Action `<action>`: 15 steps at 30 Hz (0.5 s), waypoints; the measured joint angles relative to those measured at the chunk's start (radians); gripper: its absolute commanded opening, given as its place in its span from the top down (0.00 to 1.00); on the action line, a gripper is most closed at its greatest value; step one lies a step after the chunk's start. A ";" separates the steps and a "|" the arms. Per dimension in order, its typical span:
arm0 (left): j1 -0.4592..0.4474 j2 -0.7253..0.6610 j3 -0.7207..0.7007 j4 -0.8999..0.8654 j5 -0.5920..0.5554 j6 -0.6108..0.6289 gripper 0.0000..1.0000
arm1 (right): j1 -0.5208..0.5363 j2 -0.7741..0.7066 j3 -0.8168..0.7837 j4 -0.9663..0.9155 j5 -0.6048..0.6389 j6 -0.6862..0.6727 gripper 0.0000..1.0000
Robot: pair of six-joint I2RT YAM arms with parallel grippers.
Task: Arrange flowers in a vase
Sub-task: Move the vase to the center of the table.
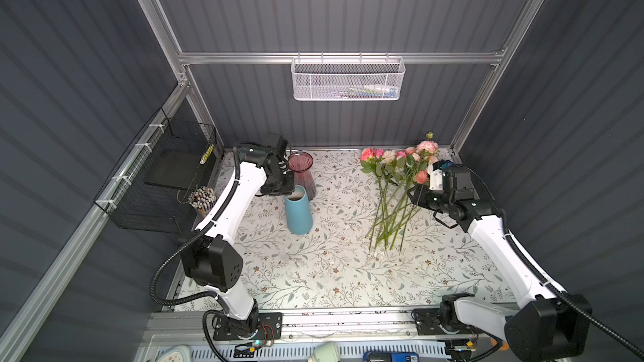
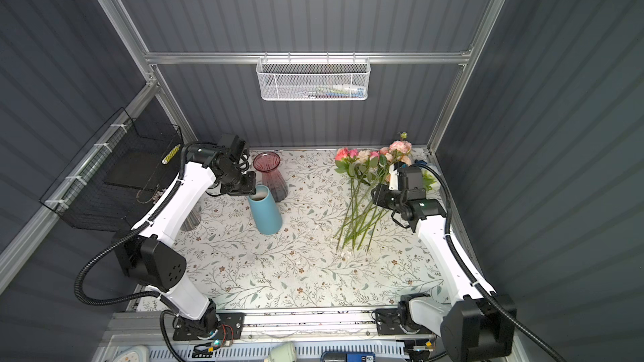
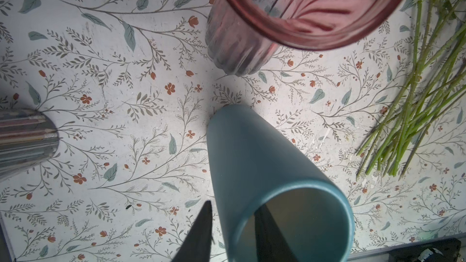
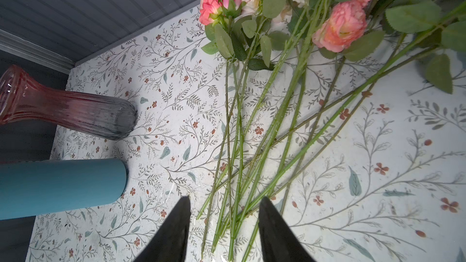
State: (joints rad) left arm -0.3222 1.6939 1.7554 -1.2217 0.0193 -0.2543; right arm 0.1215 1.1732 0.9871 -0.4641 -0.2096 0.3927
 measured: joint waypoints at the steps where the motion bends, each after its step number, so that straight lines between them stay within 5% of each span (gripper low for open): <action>1: 0.000 0.004 0.000 0.003 0.000 0.000 0.72 | 0.000 0.000 0.000 0.000 0.000 0.000 0.53; 15: 0.000 0.048 0.018 -0.021 0.003 0.021 0.75 | 0.000 0.000 -0.015 0.013 0.000 0.000 0.54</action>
State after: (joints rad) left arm -0.3222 1.7416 1.7729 -1.2423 0.0219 -0.2329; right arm 0.1215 1.1732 0.9722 -0.4515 -0.2092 0.3927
